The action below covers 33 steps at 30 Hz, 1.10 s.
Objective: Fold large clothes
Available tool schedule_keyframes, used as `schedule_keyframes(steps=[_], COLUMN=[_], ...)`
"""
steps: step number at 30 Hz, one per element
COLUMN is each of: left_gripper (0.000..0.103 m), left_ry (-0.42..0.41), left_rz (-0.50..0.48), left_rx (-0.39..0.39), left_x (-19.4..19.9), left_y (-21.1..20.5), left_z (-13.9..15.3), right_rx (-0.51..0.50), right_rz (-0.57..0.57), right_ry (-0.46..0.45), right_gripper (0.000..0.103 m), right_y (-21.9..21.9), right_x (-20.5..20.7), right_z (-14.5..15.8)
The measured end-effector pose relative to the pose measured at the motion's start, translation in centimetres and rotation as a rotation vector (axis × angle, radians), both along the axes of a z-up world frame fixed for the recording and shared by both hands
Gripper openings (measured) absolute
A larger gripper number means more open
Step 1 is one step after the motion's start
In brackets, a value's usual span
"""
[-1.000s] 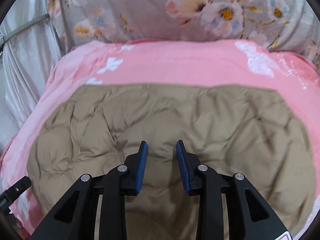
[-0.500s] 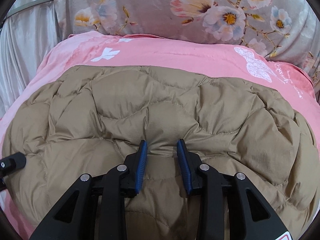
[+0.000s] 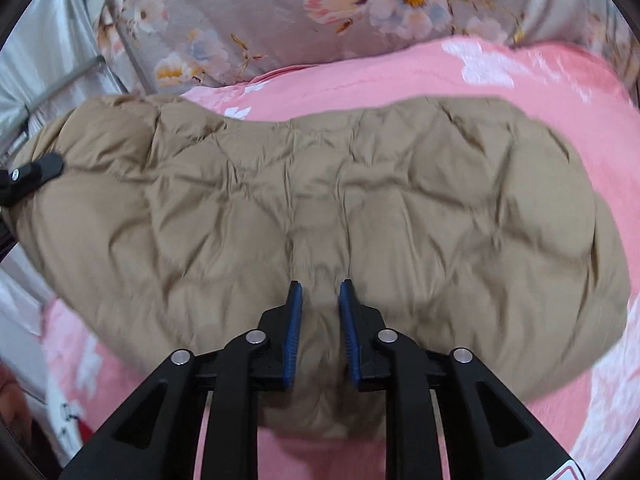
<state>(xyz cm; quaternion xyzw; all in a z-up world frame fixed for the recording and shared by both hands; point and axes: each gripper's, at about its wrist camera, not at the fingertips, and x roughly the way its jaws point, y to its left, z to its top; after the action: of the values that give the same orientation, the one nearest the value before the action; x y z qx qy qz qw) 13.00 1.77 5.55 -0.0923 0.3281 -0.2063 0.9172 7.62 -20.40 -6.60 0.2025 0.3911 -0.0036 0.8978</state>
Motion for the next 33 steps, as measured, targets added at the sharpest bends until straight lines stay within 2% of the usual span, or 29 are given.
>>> schedule_keyframes(steps=[3,7,11,15,16,19,22,25,29,33], left_gripper=[0.013,0.012,0.012,0.012,0.012,0.012,0.012,0.012,0.011,0.011], left_ry=[-0.037,-0.064,-0.092,-0.120,-0.122,-0.120,-0.117,-0.111,-0.055,0.045], left_rz=[-0.042,-0.121,-0.155,-0.199,-0.210,-0.249,-0.308,-0.394,-0.515,-0.566], left_rx=[-0.011,0.016,0.059,0.088,0.098,0.114,0.116,0.136,0.173,0.226], left_x=[-1.3,-2.6,-2.8,-2.7,-2.7,-2.9,-3.7,-4.9,-6.2,-6.7], left_y=[-1.4,-4.1,-7.1,-10.0,-10.6,-13.1,-15.9,-19.9,-25.7,-30.2], left_z=[1.4,2.5,2.8,3.9,4.1,3.9,3.5,2.9,0.7,-3.7], right_rx=[0.025,0.112,0.261,0.379,0.373,0.274,0.196,0.188,0.133,0.132], right_rz=[0.018,0.043,0.053,0.042,0.034,-0.031,-0.118,-0.192,-0.270,-0.325], right_ry=[0.013,0.031,0.009,-0.008,-0.017,-0.031,-0.012,-0.002,0.022,0.037], right_gripper=[0.017,0.016,0.014,0.014,0.014,0.014,0.014,0.014,0.014,0.014], right_y=[0.4,1.0,0.4,-2.1,-2.8,-5.3,-7.2,-8.6,-10.7,-13.0], right_x=[-0.9,0.7,2.0,-0.8,-1.9,-6.1,-9.4,-12.1,-14.3,-15.8], right_z=[-0.7,-2.4,-3.8,-3.1,-2.8,-2.0,-2.1,-2.6,-2.9,-3.6])
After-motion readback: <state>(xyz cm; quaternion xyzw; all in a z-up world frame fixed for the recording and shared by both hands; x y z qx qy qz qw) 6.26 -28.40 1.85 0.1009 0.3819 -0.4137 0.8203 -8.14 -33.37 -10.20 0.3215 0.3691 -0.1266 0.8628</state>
